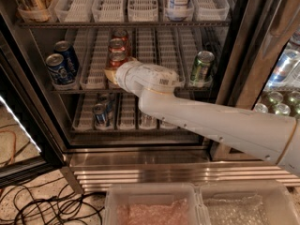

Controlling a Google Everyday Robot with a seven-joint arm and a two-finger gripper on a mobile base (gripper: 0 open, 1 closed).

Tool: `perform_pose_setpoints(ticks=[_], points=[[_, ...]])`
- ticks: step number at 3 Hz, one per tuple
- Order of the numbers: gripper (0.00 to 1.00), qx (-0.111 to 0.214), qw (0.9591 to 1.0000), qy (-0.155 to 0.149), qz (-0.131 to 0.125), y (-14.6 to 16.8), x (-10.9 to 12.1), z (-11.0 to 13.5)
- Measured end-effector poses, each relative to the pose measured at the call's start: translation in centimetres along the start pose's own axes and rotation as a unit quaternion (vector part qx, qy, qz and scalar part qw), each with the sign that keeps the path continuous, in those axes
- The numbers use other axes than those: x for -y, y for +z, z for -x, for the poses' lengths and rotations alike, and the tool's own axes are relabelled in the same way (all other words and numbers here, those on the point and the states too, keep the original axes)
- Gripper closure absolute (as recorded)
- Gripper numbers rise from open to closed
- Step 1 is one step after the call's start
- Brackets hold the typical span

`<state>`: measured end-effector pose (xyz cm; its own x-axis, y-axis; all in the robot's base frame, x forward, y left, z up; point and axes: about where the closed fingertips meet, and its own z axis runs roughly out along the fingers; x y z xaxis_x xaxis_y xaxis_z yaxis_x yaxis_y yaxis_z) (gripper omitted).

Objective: Pick coke can from middle shelf of fridge

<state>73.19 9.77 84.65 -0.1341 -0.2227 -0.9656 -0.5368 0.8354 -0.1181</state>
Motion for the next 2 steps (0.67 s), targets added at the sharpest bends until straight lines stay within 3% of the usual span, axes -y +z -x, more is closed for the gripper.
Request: perform_pose_setpoints(ticks=[1, 2], points=[[1.0, -0.005, 0.9997, 0.023, 0.0, -1.7, 0.4, 0.1], [1.0, -0.007, 0.9992, 0.04, 0.0, -3.0, 0.7, 0.1]])
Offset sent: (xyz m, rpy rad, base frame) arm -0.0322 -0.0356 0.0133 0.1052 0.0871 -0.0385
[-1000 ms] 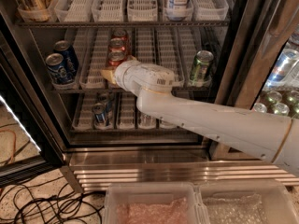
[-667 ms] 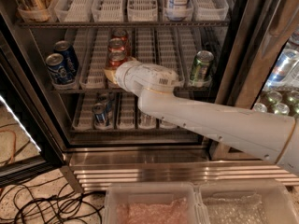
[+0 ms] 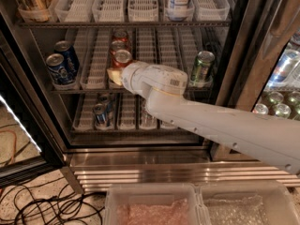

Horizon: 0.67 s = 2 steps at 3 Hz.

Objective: Pick coke can from middle shelf of fridge

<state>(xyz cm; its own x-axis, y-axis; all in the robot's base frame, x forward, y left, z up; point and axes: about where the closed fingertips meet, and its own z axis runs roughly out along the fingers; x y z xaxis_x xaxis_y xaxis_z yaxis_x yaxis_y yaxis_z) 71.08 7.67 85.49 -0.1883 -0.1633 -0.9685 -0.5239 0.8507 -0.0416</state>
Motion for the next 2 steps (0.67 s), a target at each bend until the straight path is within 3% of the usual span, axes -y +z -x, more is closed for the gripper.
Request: perform_pose_setpoints(ticks=[2], points=[[1.0, -0.006, 1.0, 0.003, -0.004, -1.03, 0.58, -0.3]])
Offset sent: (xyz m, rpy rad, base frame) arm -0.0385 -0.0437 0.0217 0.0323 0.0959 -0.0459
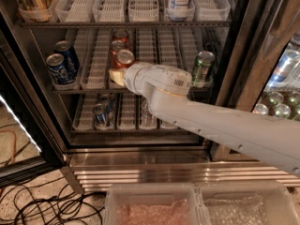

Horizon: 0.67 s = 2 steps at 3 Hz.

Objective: Pick coke can from middle shelf of fridge

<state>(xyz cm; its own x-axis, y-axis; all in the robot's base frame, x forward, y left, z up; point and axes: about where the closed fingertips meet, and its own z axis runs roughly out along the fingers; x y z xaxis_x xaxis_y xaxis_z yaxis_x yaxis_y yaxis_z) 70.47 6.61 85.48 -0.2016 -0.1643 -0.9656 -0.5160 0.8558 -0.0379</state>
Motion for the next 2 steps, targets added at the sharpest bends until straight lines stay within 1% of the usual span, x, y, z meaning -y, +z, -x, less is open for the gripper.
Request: perform_pose_setpoints(ticks=[1, 2], points=[[1.0, 0.002, 1.0, -0.001, 0.0, -0.4, 0.3, 0.4], [1.0, -0.002, 0.9999, 0.003, -0.011, -1.4, 1.3, 1.9]])
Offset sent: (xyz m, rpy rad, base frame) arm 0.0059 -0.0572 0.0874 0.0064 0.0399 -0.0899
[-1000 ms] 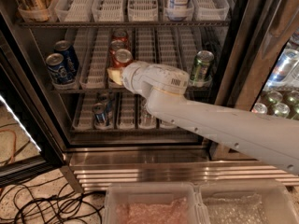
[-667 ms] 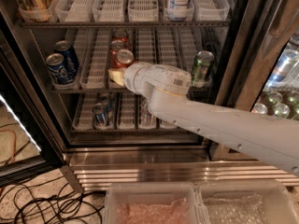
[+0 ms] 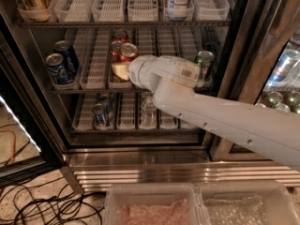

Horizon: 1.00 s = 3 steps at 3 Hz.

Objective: Pick coke can from middle shelf of fridge

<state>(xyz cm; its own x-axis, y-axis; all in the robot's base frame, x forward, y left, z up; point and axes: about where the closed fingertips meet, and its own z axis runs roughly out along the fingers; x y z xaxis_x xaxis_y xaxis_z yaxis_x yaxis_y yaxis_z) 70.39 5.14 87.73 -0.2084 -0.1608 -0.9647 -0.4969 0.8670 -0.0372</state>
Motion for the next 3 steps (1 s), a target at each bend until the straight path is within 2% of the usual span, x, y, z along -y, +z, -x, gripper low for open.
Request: perform_pose_setpoints(ticks=[1, 2, 3], points=[[1.0, -0.013, 0.9996, -0.02, -0.013, -1.9, 0.6, 2.2], [1.0, -0.045, 0.9967, -0.056, -0.036, -3.8, 1.2, 3.2], [1.0, -0.056, 0.9964, -0.058, -0.027, -4.0, 0.8, 2.8]])
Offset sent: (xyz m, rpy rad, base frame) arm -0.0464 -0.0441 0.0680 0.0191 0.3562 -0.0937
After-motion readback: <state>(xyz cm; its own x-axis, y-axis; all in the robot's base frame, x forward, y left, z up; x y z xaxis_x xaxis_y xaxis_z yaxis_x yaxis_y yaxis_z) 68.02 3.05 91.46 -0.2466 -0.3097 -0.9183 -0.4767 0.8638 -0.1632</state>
